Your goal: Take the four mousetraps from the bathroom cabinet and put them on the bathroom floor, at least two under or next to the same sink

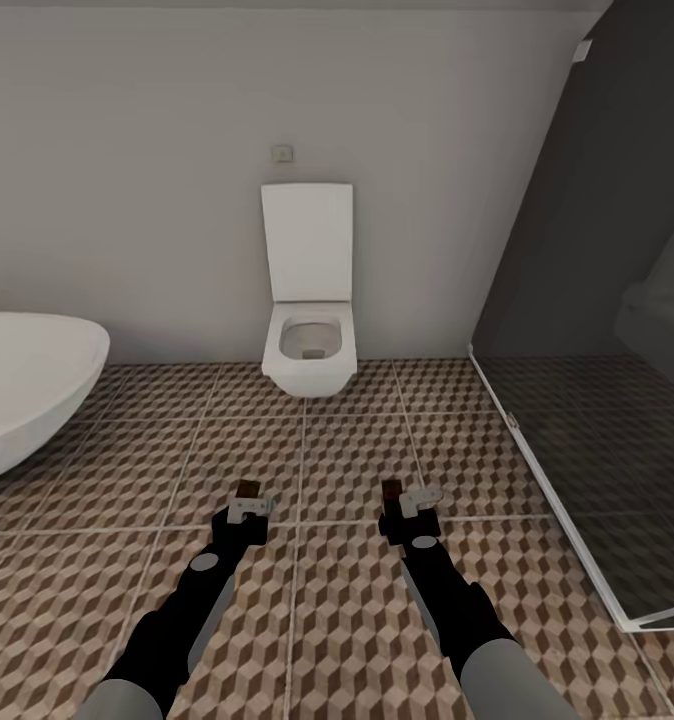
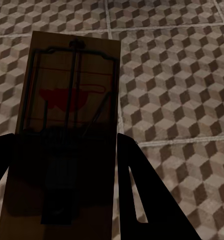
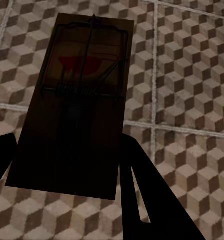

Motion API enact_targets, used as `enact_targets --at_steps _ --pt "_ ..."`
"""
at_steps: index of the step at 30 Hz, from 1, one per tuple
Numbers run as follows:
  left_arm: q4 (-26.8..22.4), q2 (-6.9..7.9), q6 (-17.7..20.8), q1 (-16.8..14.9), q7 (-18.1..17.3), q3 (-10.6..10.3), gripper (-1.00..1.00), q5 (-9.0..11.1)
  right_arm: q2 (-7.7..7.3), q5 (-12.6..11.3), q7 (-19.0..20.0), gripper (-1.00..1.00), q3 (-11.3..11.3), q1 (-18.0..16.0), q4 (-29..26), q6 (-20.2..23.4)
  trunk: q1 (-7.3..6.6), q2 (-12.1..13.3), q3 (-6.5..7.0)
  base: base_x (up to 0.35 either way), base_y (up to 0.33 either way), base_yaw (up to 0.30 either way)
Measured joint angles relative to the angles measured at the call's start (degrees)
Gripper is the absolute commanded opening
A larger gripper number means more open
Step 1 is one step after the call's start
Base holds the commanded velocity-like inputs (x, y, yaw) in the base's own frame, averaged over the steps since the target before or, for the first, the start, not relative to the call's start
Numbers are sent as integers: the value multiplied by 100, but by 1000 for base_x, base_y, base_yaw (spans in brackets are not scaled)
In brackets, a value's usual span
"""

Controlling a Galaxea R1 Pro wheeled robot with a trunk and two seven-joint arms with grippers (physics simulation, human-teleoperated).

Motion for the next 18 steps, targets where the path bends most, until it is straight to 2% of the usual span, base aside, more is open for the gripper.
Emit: enact_targets --at_steps 18 --pt "0 0 1 0 0 0 -100 0 0 0 0 -100 0 1 0 0 395 -722 -323 0 0 0"
